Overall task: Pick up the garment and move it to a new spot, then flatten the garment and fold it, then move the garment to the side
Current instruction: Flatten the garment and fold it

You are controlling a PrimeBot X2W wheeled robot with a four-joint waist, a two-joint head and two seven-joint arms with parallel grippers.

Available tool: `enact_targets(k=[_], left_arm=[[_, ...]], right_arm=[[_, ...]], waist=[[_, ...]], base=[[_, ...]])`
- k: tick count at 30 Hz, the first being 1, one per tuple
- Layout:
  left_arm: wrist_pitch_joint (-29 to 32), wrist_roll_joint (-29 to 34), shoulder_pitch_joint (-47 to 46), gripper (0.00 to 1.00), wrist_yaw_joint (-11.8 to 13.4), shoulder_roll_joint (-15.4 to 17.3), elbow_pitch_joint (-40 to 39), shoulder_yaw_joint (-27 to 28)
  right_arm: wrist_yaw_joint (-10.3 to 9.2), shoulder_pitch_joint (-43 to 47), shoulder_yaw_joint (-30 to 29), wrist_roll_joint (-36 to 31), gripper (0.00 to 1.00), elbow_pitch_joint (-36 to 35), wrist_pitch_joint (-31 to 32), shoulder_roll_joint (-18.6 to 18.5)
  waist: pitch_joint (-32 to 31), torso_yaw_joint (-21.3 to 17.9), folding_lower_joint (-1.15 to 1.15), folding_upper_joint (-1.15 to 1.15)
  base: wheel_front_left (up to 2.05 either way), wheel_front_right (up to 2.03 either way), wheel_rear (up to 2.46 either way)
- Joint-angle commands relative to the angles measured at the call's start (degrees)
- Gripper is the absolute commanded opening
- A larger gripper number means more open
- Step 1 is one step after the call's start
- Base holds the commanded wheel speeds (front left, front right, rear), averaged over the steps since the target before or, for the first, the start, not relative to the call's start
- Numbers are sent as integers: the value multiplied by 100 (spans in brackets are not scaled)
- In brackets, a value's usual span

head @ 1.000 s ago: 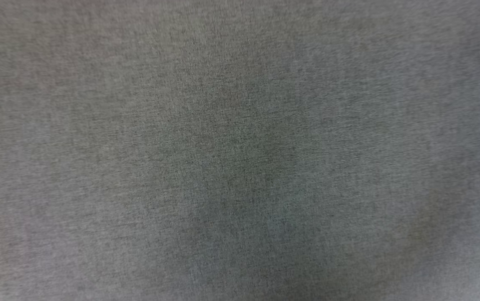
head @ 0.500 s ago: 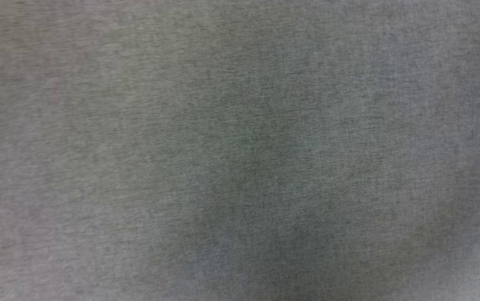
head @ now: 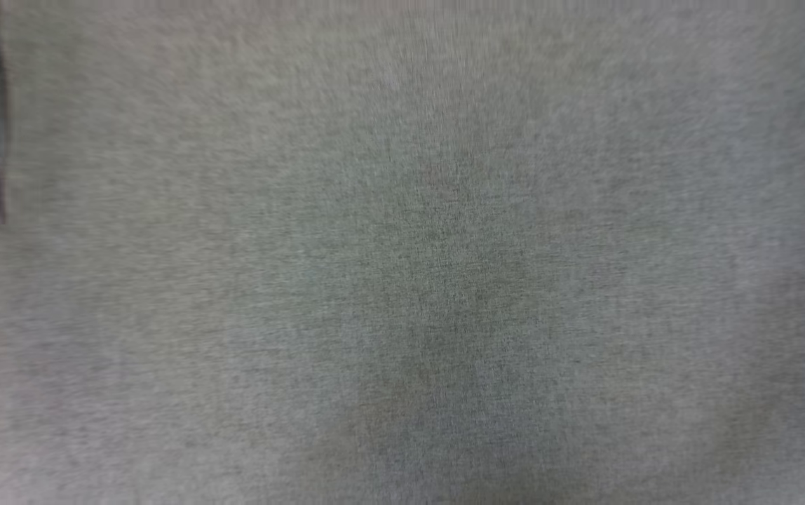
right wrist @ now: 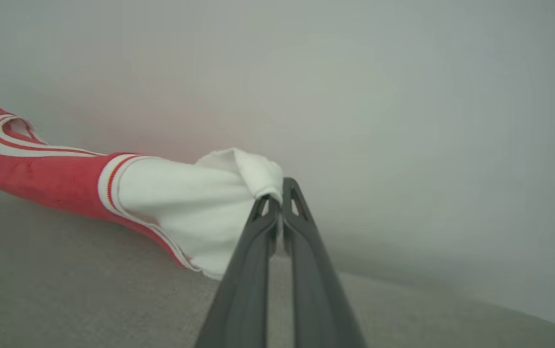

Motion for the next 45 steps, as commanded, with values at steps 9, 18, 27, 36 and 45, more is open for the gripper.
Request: enact_targets(k=[9, 18, 27, 36, 45], left_arm=[[-32, 29, 3565, 0, 679, 31, -1780, 638], [100, -247, 6352, 0, 1485, 98, -3176, 635], [371, -634, 8222, 0, 2050, 253, -3999, 624], [595, -727, 9141, 0, 2421, 237, -4283, 397], [632, -544, 8923, 0, 2520, 89, -4491, 139]], right_arm=[[-6, 2659, -318, 435, 0, -894, 439, -360], [-6, 5176, -1353, 463, 0, -1838, 937, -75], [-6, 7644, -2683, 153, 0, -3117, 1905, 667], [-5, 9581, -3461, -285, 0, -4133, 3460, 1717], [-5, 9153, -3405, -572, 100, -4851, 3770, 1818]], waist=[[-1572, 232, 0, 0], [-2694, 329, 0, 0], [-3350, 440, 0, 0], [-3679, 587, 0, 0], [-3453, 681, 0, 0]], base=[[0, 0, 0], [0, 0, 0], [0, 0, 0], [0, 0, 0], [0, 0, 0]])
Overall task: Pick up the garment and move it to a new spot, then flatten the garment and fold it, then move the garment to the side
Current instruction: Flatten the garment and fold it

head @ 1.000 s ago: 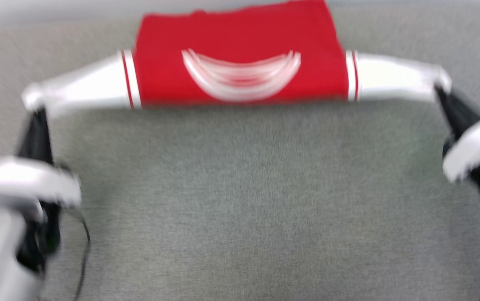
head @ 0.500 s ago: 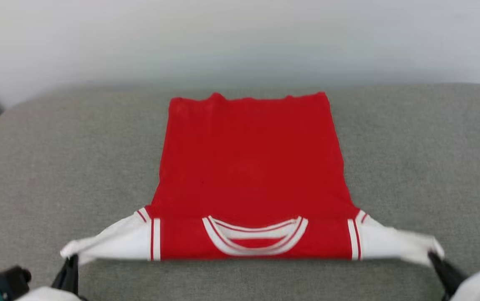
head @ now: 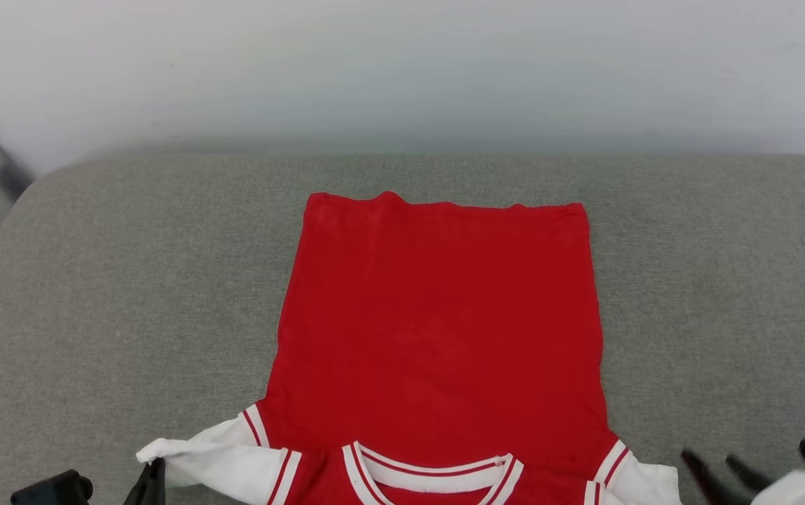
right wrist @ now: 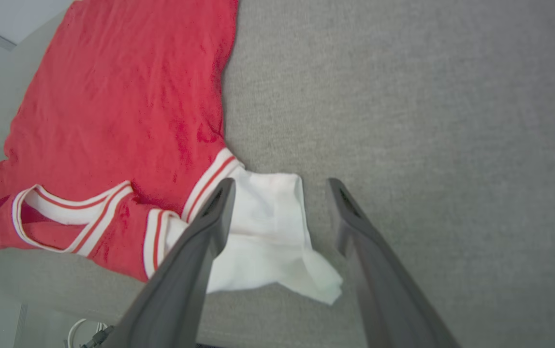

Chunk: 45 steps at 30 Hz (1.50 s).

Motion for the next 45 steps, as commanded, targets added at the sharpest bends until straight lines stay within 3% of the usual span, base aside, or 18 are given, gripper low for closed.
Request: enact_targets(k=[1, 5, 11, 19, 24, 32, 39, 40, 41, 43, 45], left_arm=[[-13, 1, -141, 0, -31, -73, -50, -18], [-48, 32, -351, 0, -131, -119, -52, -31], [-87, 173, -735, 0, -287, -171, -46, -107], [-227, 536, -1576, 0, -510, -373, -138, -296], [-310, 735, -2020, 0, -678, -558, -125, -457], [-408, 909, -2399, 0, -886, -802, -9, -616], [-447, 881, -2518, 0, -1009, -897, 110, -647], [-457, 878, -2531, 0, -1030, -911, 129, -647], [-463, 876, -2544, 0, -1046, -924, 149, -650], [-476, 873, -2562, 0, -1067, -941, 194, -649], [-486, 871, -2561, 0, -1095, -946, 237, -645]], right_arm=[[-4, -538, -98, -123, 100, -82, -249, -100], [-4, -1625, -256, -316, 100, 273, -822, -177], [-3, -3170, -249, -469, 100, 1315, -762, -491], [-3, -5440, -408, -819, 100, 3256, 274, -853], [-3, -6464, -560, -1229, 100, 4067, 1148, -963], [-3, -7185, -804, -1869, 100, 4631, 2106, -851], [-4, -6968, -1068, -2163, 100, 4977, 2605, -610], [-4, -6935, -1092, -2169, 91, 4996, 2641, -581], [-4, -6909, -1113, -2170, 50, 5010, 2666, -561], [-4, -6891, -1109, -2175, 0, 5019, 2721, -535], [-3, -6948, -1090, -2131, 0, 4969, 2722, -517]], waist=[[133, 39, 1, 0], [363, 175, 1, 0], [759, 444, 1, 0], [1548, 991, 1, 0], [1950, 1304, 1, 0], [2343, 1551, 1, 0], [2571, 1625, 1, 0], [2587, 1630, 1, 0], [2600, 1634, 1, 0], [2614, 1630, 1, 0], [2596, 1618, 1, 0]], base=[[0, 0, 0], [0, 0, 0], [0, 0, 0], [0, 0, 0], [0, 0, 0], [0, 0, 0], [0, 0, 0], [0, 0, 0], [0, 0, 0], [0, 0, 0], [0, 0, 0]])
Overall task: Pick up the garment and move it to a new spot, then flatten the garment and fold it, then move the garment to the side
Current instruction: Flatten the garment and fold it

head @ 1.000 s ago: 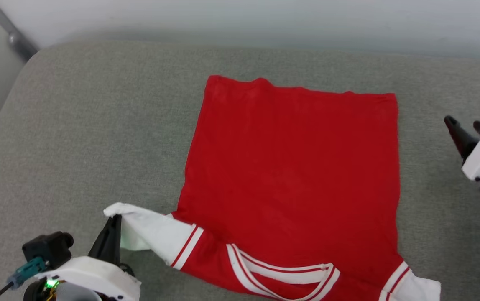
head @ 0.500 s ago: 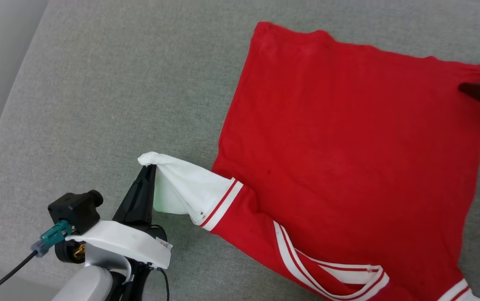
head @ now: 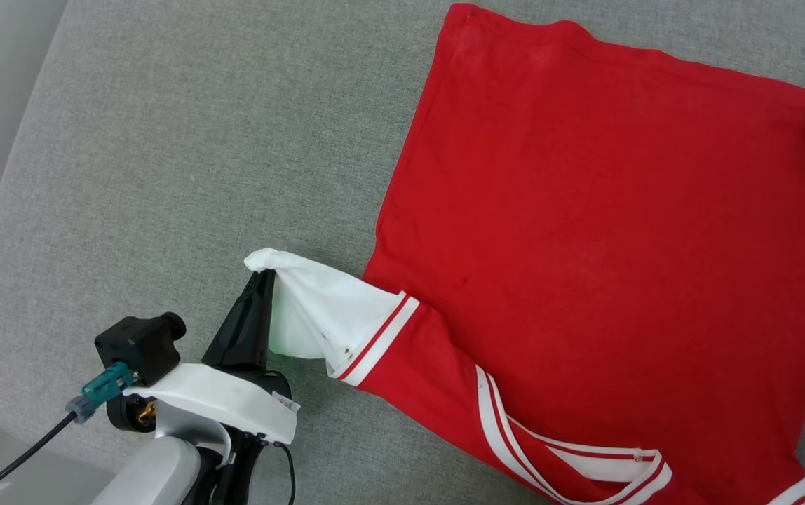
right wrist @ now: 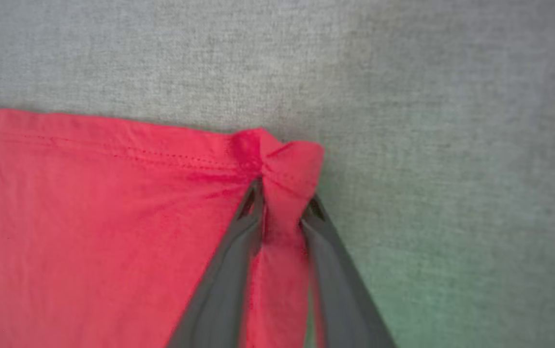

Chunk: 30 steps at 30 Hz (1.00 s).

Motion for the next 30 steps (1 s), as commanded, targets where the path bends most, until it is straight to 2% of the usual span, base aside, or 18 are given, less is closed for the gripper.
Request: enact_targets(k=[1, 7, 14, 22, 23, 30], left_arm=[[-36, -12, -60, 0, -24, -17, 39, 19], [-59, 34, 40, 0, 38, 27, 171, 58], [-182, 191, 344, 0, 224, -70, 294, 287], [-218, 565, 812, 0, 301, -200, 339, 520], [-220, 686, 908, 0, 323, -185, 313, 610], [-216, 982, 1179, 0, 356, -31, 266, 793]], right_arm=[[-2, 410, 118, 14, 0, 341, 149, 282], [-2, 248, 233, 259, 0, -33, -179, 121], [-2, 758, 610, 586, 0, -545, -413, -372], [-3, 2205, 761, 1213, 0, -1841, -318, -853], [-3, 2660, 751, 1356, 0, -2273, -278, -863], [-3, 4469, 572, 1612, 0, -3604, -147, -627]], waist=[[-36, -17, 0, 0], [-357, -119, 0, 0], [-995, -228, 0, 0], [-1626, -531, 0, 0], [-1750, -662, 0, 0], [-2137, -1235, 0, 0]], base=[[0, 0, 0], [0, 0, 0], [0, 0, 0], [0, 0, 0], [0, 0, 0], [0, 0, 0]])
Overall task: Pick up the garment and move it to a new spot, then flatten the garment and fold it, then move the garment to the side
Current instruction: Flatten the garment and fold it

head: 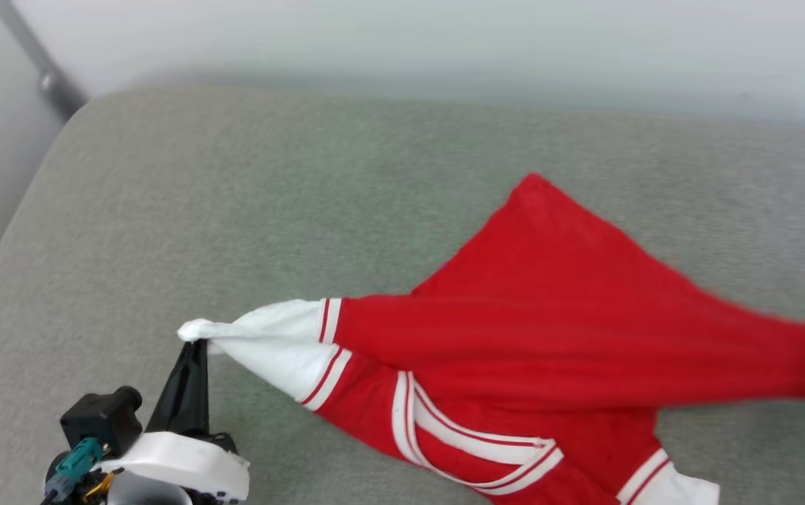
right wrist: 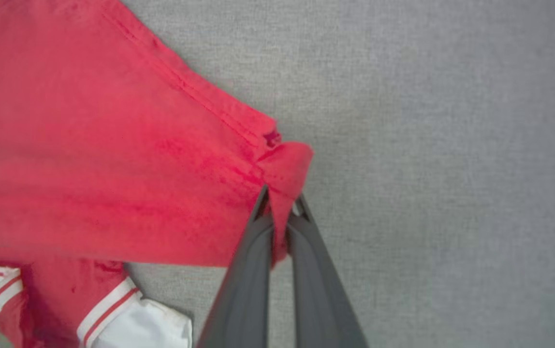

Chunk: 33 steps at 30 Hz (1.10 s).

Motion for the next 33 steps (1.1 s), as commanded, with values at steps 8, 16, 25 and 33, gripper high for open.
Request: enact_targets(k=[8, 16, 25, 33], left_arm=[[48, 79, 377, 0, 240, 337, -203, 206], [143, 70, 490, 0, 326, 522, -318, 270], [269, 122, 348, 0, 331, 667, -445, 274], [286, 221, 57, 0, 309, 613, -673, 179]], right_arm=[[-2, 2120, 123, 189, 0, -805, -81, 617], [-2, 3013, 412, 279, 100, -1017, -332, 1171], [-2, 2287, 576, 329, 100, -978, -2091, 1153], [-2, 678, 1171, 439, 100, -330, -2949, 841]], waist=[[-475, -959, 0, 0], [-483, -1303, 0, 0], [-227, -1404, 0, 0], [301, -1171, 0, 0]], base=[[0, 0, 0], [0, 0, 0], [0, 0, 0], [0, 0, 0]])
